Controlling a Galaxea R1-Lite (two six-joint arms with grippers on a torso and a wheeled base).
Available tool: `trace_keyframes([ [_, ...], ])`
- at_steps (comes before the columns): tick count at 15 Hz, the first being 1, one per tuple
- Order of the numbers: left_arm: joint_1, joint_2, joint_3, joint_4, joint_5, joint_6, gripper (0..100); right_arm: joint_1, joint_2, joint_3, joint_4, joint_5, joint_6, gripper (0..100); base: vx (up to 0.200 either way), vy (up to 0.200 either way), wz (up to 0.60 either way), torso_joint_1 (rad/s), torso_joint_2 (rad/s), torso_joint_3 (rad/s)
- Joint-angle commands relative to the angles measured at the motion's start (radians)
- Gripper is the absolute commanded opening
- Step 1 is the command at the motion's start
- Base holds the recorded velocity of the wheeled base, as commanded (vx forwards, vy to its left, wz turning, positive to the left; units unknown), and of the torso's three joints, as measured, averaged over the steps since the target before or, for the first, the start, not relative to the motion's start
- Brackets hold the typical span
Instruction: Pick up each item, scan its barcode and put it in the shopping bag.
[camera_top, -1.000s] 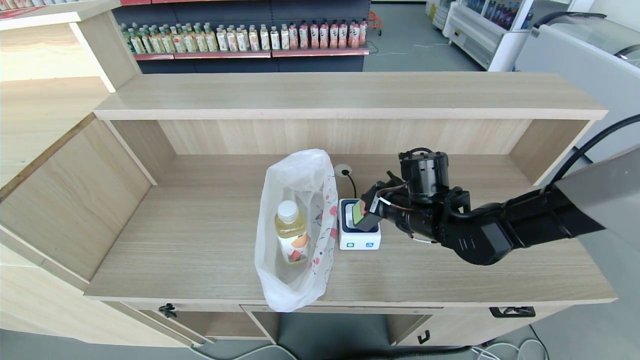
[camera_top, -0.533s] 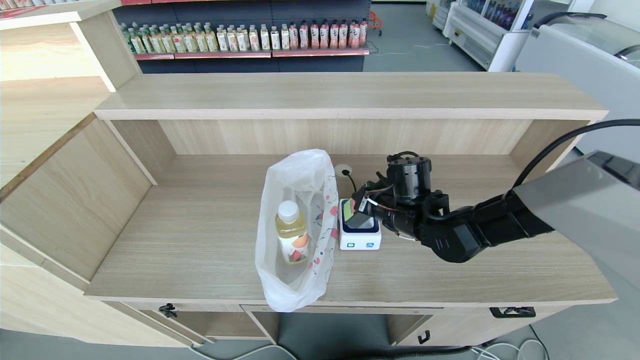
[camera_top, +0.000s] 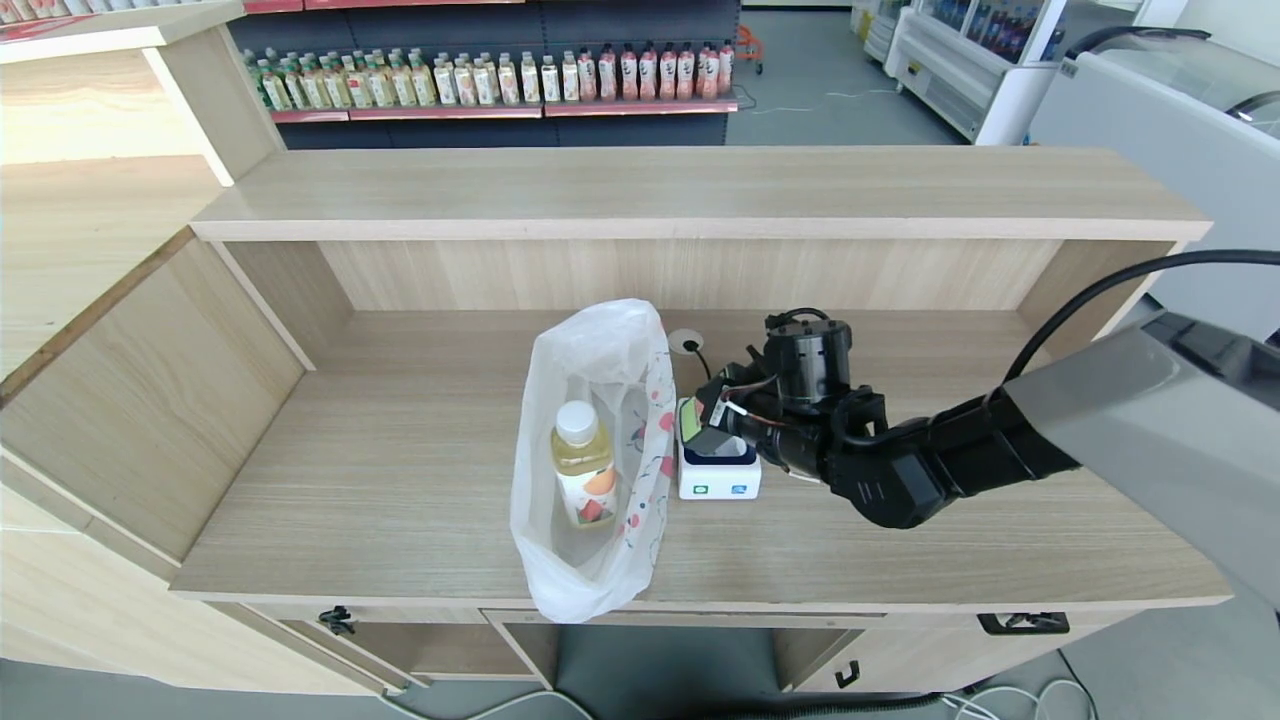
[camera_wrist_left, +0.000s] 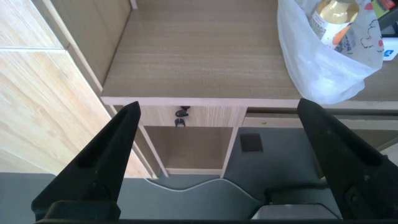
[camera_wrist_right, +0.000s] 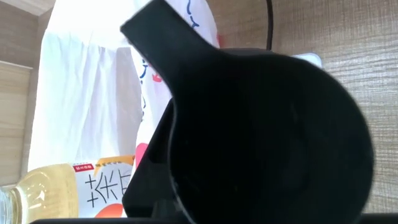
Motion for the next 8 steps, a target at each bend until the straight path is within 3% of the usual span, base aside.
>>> trace_keyframes([
  [1, 0.000, 0.000, 0.000, 0.000, 0.000, 0.000, 100, 0.002, -0.006, -0.001, 0.003, -0.001, 0.001, 0, 0.000, 0.000, 0.00, 0.000, 0.00, 0.000],
  [5, 0.000, 0.000, 0.000, 0.000, 0.000, 0.000, 100, -0.024, -0.182, -0.030, 0.015, -0.003, 0.013, 0, 0.000, 0.000, 0.00, 0.000, 0.00, 0.000],
  [8, 0.000, 0.000, 0.000, 0.000, -0.001, 0.000, 100, -0.023, -0.338, 0.076, 0.081, -0.041, -0.139, 0, 0.000, 0.000, 0.00, 0.000, 0.00, 0.000],
])
